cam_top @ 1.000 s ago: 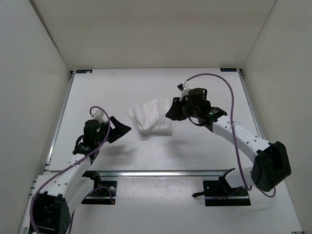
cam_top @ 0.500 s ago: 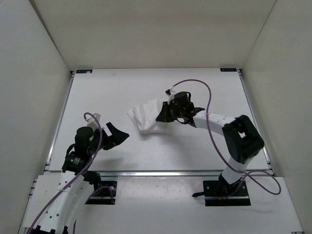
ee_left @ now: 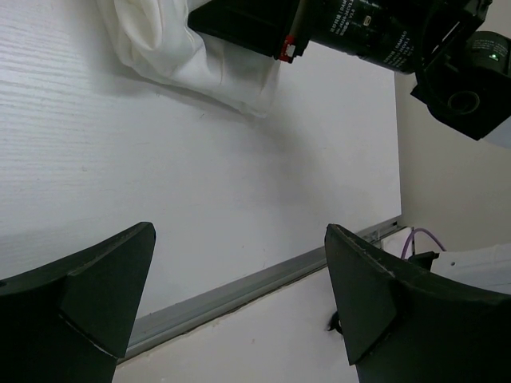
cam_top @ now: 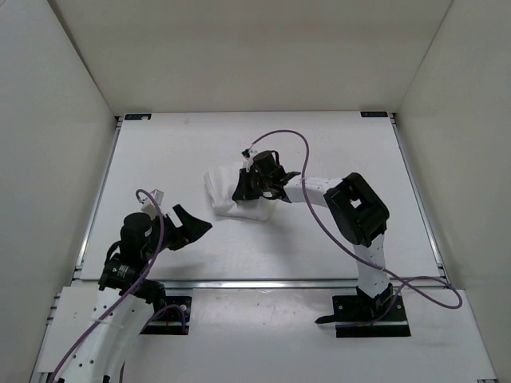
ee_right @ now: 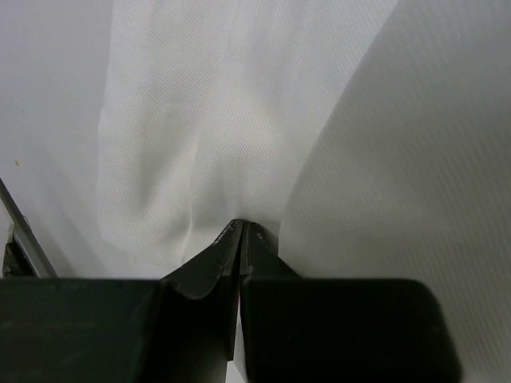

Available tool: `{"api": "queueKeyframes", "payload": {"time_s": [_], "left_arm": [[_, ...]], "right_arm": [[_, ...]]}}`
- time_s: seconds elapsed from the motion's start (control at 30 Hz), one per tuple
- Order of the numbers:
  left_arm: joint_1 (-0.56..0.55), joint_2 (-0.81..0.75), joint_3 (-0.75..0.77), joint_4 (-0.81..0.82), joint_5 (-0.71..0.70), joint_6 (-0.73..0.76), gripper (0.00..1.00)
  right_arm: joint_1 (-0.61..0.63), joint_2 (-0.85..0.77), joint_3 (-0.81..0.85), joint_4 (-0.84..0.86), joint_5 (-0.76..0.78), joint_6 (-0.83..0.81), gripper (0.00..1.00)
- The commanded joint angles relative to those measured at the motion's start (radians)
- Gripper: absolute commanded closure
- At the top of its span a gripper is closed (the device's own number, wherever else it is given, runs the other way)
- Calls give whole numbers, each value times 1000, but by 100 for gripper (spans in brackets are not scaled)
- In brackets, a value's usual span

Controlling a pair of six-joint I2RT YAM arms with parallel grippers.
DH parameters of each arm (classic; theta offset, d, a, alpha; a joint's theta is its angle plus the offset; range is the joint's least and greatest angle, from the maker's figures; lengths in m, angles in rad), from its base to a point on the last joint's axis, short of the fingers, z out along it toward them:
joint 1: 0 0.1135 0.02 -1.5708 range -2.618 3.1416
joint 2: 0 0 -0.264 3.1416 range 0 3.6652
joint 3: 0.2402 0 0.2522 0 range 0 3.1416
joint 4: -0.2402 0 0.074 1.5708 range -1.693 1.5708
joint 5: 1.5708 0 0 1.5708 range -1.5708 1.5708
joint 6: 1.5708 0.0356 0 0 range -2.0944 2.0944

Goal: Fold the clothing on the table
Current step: Fold the skirt

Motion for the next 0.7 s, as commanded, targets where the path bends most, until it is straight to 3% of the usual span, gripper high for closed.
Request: {"api": "queueKeyframes", "payload": {"time_s": [0.0, 0.1, 0.3, 0.43, 0.67], "left_arm": [[-4, -23, 3, -15, 2, -3, 2], [-1, 8, 18, -10, 49, 41, 2], [-16, 170, 121, -67, 116, 173, 1], [-41, 206, 128, -90, 53, 217, 2], [-25, 158, 139, -78, 22, 207, 1]], "right_arm": [[9, -125, -21, 11, 70, -27, 100], [2, -263, -91, -7, 105, -45, 99], [-87, -603, -234, -330, 119, -140, 82], [-178, -878, -384, -409, 102, -166, 79], [-464, -1231, -555, -544, -14, -284, 73]]}}
